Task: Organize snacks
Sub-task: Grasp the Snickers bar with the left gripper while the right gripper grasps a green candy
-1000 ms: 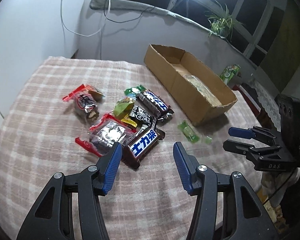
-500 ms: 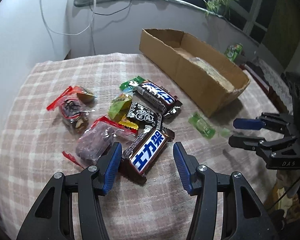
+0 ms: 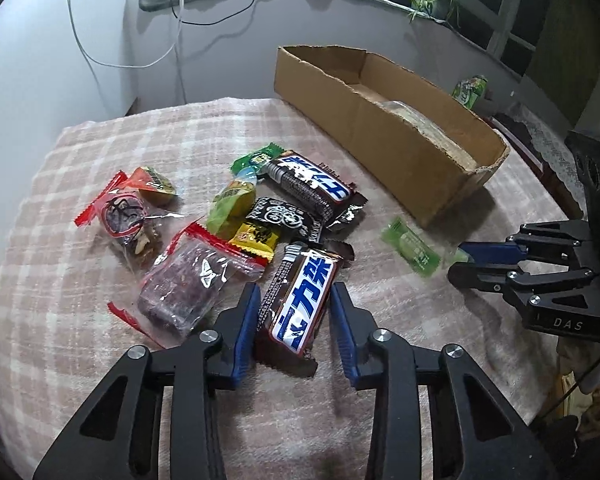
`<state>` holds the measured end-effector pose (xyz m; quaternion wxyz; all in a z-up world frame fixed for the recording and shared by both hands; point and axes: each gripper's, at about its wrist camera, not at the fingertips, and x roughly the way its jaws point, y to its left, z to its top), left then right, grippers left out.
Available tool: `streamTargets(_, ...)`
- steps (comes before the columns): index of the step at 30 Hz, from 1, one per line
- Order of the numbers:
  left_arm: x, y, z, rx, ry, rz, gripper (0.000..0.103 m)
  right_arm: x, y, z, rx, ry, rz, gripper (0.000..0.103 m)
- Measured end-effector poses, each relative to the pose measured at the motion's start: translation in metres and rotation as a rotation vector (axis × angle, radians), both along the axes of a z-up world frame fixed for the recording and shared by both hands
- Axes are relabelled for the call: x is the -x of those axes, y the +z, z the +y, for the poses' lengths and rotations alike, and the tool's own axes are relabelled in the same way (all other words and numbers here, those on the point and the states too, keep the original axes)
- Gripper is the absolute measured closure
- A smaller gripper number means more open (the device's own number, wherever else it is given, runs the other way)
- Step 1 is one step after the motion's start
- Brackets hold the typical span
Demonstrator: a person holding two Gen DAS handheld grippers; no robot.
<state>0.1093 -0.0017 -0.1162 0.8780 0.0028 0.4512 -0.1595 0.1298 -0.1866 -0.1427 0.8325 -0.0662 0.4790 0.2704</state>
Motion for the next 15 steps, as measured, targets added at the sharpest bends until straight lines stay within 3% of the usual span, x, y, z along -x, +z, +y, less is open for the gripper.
streamTargets(15,0.013,0.002,-0.002,0.076,0.020,-0.007,0.076,0.005,0.004,-0.007,-0.020,-0.015,-0.005,0.079)
